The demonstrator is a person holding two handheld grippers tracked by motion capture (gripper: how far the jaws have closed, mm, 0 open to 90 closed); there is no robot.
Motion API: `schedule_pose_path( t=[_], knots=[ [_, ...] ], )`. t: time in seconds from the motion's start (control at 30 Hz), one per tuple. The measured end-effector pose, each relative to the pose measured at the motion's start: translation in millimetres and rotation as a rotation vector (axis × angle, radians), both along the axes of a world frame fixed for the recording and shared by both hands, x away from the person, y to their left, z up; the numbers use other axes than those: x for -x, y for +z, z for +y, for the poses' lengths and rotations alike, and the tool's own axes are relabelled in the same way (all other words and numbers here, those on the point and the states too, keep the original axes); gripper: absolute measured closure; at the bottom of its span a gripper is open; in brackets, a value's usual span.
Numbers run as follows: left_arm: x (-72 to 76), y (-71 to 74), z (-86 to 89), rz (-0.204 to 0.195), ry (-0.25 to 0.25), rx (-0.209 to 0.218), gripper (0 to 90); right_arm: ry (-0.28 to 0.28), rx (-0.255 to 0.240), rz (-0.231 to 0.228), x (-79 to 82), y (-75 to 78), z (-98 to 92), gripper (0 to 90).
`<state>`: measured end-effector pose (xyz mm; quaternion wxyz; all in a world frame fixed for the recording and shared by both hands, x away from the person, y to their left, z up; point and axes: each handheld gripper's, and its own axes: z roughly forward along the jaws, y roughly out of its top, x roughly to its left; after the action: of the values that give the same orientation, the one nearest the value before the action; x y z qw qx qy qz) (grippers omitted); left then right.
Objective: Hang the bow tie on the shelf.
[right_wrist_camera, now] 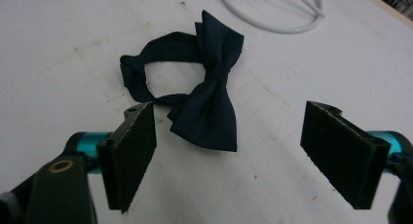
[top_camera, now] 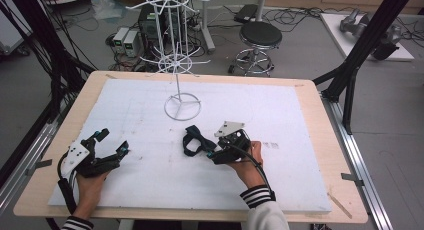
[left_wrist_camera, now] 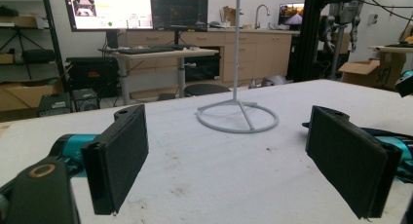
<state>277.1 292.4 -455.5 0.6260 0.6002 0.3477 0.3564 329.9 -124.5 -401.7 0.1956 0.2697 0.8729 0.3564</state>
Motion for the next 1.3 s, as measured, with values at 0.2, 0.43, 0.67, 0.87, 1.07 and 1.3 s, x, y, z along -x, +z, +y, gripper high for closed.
schedule_pose_path(
  t=[0.2, 0.43, 0.67, 0.87, 1.07, 1.3],
  knots=[
    [-0.1, 0.0, 0.0, 0.001, 0.001, -0.001, 16.0, 0.035, 0.026, 0.047, -3.9, -6.0, 9.9, 24.5],
    [0.0, 0.0, 0.0, 0.001, 0.0, -0.001, 16.1, 0.06, 0.078, 0.056, -4.0, -11.3, 17.2, 31.5],
    [0.0, 0.0, 0.0, 0.0, 0.0, -0.001, 16.0, 0.058, 0.129, 0.05, -6.6, -15.7, 25.3, 37.5],
    [0.0, 0.0, 0.0, 0.0, 0.0, 0.0, 16.0, 0.054, 0.149, 0.04, -7.6, -16.5, 29.9, 39.0],
    [-0.1, 0.0, 0.2, 0.001, 0.0, -0.001, 16.0, 0.064, 0.183, 0.032, -7.6, -19.7, 36.5, 42.6],
    [0.0, 0.0, 0.2, 0.001, 0.0, 0.003, 16.1, 0.026, 0.198, 0.023, -10.6, -22.4, 37.4, 47.0]
  ],
)
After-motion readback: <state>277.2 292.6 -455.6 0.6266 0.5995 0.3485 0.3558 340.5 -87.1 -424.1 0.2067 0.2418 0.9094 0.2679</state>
